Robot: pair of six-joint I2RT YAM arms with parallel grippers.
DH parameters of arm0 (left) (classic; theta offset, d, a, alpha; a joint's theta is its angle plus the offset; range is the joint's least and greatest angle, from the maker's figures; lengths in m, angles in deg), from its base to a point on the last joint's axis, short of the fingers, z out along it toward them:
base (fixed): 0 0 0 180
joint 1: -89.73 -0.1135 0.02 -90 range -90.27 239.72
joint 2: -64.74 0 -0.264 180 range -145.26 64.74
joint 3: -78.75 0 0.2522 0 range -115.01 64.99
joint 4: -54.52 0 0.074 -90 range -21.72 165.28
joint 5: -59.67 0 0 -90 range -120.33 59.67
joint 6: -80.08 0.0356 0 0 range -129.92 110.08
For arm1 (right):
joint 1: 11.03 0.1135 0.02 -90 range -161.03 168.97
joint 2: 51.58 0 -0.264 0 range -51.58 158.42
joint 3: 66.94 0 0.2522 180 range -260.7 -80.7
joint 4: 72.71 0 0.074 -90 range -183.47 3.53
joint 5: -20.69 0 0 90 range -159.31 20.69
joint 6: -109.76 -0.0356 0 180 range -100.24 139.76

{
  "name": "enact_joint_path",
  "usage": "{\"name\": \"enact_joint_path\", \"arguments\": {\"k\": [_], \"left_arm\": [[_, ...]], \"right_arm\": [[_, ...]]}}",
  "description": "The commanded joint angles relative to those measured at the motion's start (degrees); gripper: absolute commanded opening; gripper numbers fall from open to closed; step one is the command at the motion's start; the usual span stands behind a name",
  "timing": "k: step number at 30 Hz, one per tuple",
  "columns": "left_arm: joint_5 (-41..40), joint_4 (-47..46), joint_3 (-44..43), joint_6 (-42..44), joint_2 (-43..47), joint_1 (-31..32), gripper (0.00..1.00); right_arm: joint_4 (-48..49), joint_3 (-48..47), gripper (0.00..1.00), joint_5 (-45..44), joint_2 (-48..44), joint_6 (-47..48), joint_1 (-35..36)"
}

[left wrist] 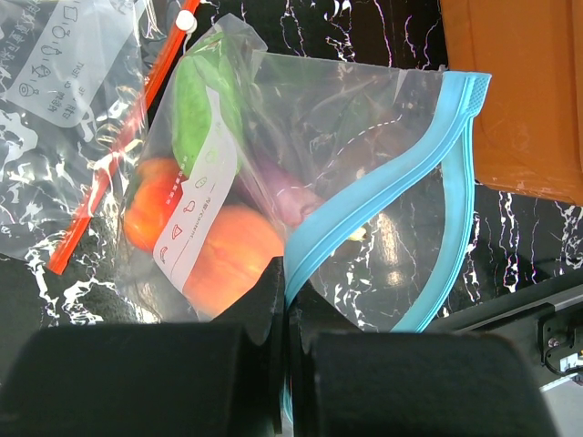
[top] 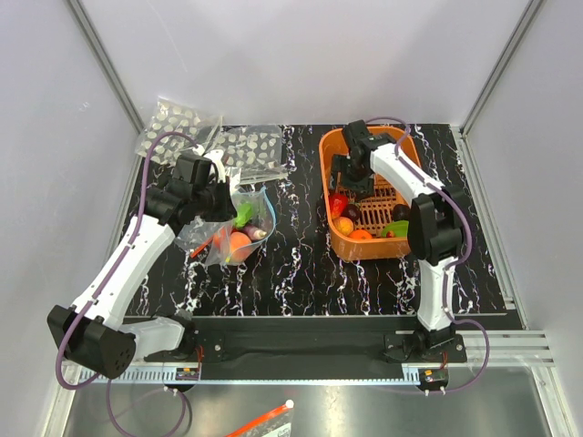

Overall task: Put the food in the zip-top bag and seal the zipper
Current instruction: Pick up the fake fruit from the bin.

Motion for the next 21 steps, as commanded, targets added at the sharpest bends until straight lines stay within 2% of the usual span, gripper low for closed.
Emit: {"name": "enact_joint_path", "arguments": {"k": [1,9,17,21], "left_arm": [[-0.13,-0.83,-0.23,-0.24,1.14,-0.27,0.00],[-0.48,-0.31,-1.46,0.02,0.53,-0.28,0.00],[-0.57,-0.39,-1.72,0.02,0.70,-0.27,0.00],[-0.66,-0.66,-1.46,0.11,1.14,-0.28,0.00]], "right_arm": [[4.18,-0.58,0.81,0.73,1.79,-0.27,-0.25],[5.94,-0.67,0.79,0.73,5.32,0.08,-0.16],[4.90,-1.98,0.59,-1.55,3.30,1.14,-0.17],[0.24,-4.89,0.58,-3.49,-1.25,2.01,-0.43]]}}
